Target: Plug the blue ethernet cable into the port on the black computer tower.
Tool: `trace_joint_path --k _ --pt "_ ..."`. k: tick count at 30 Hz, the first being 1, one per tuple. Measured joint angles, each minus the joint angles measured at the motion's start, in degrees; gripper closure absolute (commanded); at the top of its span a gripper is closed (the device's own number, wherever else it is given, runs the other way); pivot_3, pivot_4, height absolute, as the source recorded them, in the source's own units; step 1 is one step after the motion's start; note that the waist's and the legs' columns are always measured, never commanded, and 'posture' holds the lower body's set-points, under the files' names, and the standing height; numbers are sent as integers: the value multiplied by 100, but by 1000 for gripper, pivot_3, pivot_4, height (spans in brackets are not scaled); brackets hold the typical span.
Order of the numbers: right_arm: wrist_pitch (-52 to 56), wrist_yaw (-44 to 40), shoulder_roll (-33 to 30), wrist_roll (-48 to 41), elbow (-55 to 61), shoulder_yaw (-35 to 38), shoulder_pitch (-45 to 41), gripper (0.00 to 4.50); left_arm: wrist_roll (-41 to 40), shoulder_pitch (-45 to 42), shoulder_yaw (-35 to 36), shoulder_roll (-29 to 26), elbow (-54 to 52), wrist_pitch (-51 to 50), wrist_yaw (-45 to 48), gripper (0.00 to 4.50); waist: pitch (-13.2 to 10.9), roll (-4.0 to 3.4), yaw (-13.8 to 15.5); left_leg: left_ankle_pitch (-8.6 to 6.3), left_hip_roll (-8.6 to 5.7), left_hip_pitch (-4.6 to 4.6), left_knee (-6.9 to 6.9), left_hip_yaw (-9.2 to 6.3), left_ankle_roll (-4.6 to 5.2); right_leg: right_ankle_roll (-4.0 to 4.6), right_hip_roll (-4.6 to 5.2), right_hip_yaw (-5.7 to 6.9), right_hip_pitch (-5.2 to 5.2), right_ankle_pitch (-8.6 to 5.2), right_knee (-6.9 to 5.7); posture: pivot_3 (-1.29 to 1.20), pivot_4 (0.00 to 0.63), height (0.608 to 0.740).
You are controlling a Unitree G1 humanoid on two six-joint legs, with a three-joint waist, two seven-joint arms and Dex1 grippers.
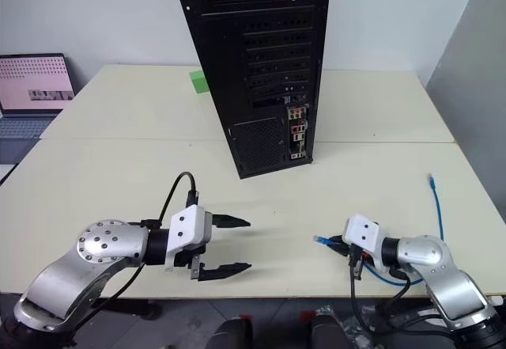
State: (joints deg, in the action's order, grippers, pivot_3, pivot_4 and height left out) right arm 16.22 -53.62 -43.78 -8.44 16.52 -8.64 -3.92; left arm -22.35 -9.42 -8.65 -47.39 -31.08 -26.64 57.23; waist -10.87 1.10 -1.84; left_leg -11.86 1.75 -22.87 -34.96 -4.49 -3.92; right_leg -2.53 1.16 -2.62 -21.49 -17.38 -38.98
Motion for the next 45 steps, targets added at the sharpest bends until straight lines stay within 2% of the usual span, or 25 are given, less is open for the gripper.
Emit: trace_joint_path --k 9,13,20,23,27,36,40,45 --pt "722 -147 128 -179 545 -360 -759 4429 498 -681 -647 562 926 472 219 304 1 1 1 0 -1 -4 -2 -3 0 2 -1 3 -1 2 0 0 150 740" --pt "978 -172 277 -181 582 -687 -1111 4444 736 -1020 -958 990 1523 816 323 304 1 1 2 0 -2 -3 -3 -4 0 2 -1 5 -1 2 -1 0 150 740" --pt "1171 -208 412 -182 586 -890 -1333 4444 948 -1282 -1066 1245 2151 1286 504 304 1 1 -2 0 -2 -4 -3 -8 0 3 -1 7 -1 3 -2 0 150 740" --pt "1196 -218 484 -182 586 -966 -1383 4444 1008 -1319 -1092 1297 2285 1436 598 784 1 1 -1 0 -2 -5 -3 -10 0 3 -1 9 -1 3 -3 0 150 740" --pt "1241 -218 592 -183 588 -1041 -1521 4445 1240 -1389 -1150 1364 2551 1837 715 1707 1 1 -3 0 -2 -4 -3 -10 0 3 -1 9 -1 3 -3 0 150 740" --pt "1299 -218 627 -178 588 -1088 -1590 4446 1359 -1437 -1164 1526 2729 1993 750 3319 1 1 -4 0 -3 -5 -4 -11 0 3 -1 10 -2 3 -4 0 150 740" --pt "1301 -213 625 -165 588 -1117 -1609 4446 1391 -1456 -1170 1540 2762 2075 782 4201 1 1 -4 0 -3 -5 -4 -11 0 3 -1 10 -1 3 -4 0 150 740" --pt "1367 -214 657 -175 585 -1116 -1609 4446 1467 -1456 -1169 1554 2816 2206 815 4208 1 1 -4 0 -3 -5 -4 -11 0 3 -1 10 -1 3 -4 0 150 740"
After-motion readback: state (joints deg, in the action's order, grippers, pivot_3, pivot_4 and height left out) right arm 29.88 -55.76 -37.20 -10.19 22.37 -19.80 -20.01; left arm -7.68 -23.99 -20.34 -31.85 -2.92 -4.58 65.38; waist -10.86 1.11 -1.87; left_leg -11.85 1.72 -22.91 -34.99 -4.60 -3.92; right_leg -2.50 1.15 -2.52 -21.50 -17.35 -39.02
